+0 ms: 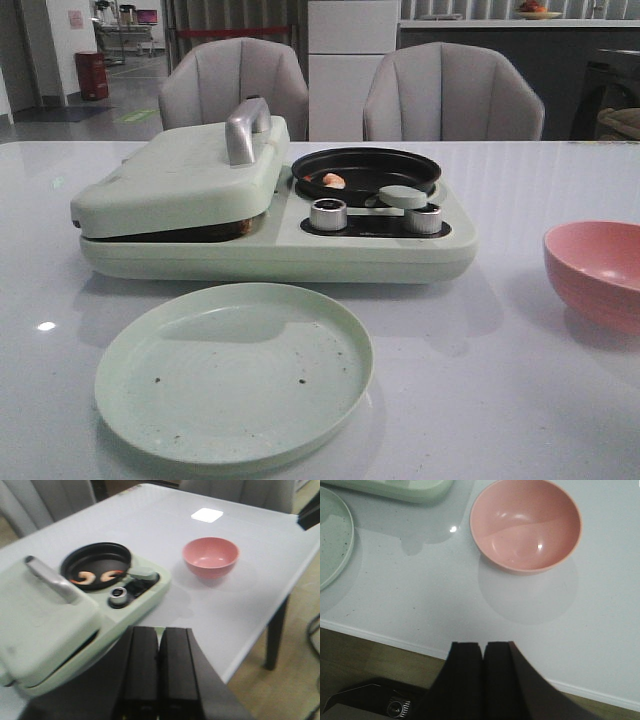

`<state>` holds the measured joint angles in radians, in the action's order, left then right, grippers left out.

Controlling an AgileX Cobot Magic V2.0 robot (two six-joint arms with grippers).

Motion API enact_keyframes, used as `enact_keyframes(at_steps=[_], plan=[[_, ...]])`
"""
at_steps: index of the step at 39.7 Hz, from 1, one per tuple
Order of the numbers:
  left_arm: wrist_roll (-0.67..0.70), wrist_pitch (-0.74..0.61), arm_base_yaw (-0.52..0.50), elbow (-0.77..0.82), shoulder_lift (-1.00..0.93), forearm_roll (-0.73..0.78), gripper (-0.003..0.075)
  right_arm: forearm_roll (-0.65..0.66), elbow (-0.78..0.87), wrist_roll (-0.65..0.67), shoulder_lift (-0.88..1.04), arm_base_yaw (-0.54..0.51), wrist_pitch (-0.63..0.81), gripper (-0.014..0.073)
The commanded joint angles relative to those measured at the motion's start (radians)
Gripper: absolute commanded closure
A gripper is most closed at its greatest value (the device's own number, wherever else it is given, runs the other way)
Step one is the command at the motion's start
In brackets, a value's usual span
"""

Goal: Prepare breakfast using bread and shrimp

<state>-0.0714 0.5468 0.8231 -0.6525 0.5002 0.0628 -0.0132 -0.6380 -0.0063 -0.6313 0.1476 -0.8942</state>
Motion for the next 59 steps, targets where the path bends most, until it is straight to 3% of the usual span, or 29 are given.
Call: enact_keyframes(at_steps=[1,18,25,34,42,59], plan=[[-0.005,-0.094,-0.075,0.024,-0.072,0.06,0.062,0.005,-0.027,-0.001,0.002,0.003,0.063,0.0547],[-0.004,-0.374,-0.541,0.478,-0.469,0.069,0.062,0.004,-0.027,-0.001,0.002,0.003,0.063,0.0547],[-0.004,-0.401,-0.664,0.535,-0.517,0.056,0.062,0.004,-0.027,-0.001,0.002,0.003,0.063,0.0547],[-0.004,-0.423,-0.732,0.556,-0.526,-0.013,0.0621,0.004,-0.027,-0.001,0.002,0.003,0.063,0.0547],[-0.004,-0.654,-0.745,0.664,-0.526,-0.08,0.0621,0.004,-0.027,-0.001,0.002,0.003,0.063,0.0547],[-0.004,-0.635,-0.766,0.661,-0.526,-0.134,0.0621,0.004,-0.027,-0.001,0.002,0.003,0.063,0.0547]])
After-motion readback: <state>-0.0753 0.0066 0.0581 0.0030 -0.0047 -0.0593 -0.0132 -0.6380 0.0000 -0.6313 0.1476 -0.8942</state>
